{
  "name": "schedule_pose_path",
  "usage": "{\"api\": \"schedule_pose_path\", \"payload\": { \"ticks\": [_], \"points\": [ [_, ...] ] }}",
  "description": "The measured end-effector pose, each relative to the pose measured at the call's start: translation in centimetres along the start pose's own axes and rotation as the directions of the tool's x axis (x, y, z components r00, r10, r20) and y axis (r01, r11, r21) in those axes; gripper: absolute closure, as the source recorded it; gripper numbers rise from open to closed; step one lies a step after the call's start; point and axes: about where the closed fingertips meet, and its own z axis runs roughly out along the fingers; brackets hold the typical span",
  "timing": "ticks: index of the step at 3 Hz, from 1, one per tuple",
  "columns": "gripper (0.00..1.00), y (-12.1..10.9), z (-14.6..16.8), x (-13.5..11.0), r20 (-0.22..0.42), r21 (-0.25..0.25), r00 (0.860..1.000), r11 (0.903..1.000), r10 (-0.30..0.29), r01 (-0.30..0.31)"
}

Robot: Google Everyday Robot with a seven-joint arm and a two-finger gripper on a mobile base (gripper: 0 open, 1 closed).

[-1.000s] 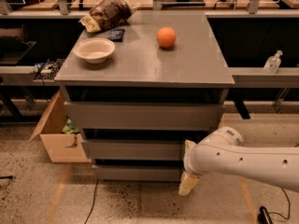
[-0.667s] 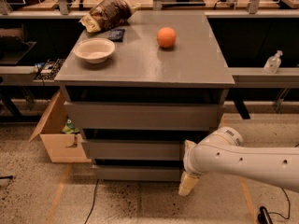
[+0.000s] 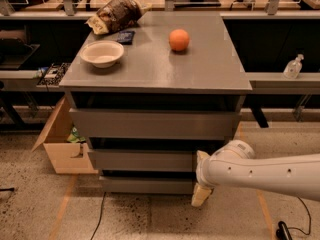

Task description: Open middle drawer

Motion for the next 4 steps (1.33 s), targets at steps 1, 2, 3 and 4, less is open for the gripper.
{"api": "schedule_pose_path", "payload": {
  "ticks": [1, 2, 3, 4],
  "points": [
    [0.00, -1.7, 2.4, 0.3, 0.029, 0.040, 0.999, 0.9990, -0.024, 0.022],
    [0.00, -2.8, 5.1, -0.4, 0.074, 0.059, 0.996, 0.9974, -0.046, 0.041],
    [0.00, -4.1, 7.7, -1.2, 0.102, 0.073, 0.993, 0.9959, -0.061, 0.054],
    [0.00, -5.7, 10.3, -1.9, 0.124, 0.089, 0.991, 0.9948, -0.060, 0.049]
  ]
}}
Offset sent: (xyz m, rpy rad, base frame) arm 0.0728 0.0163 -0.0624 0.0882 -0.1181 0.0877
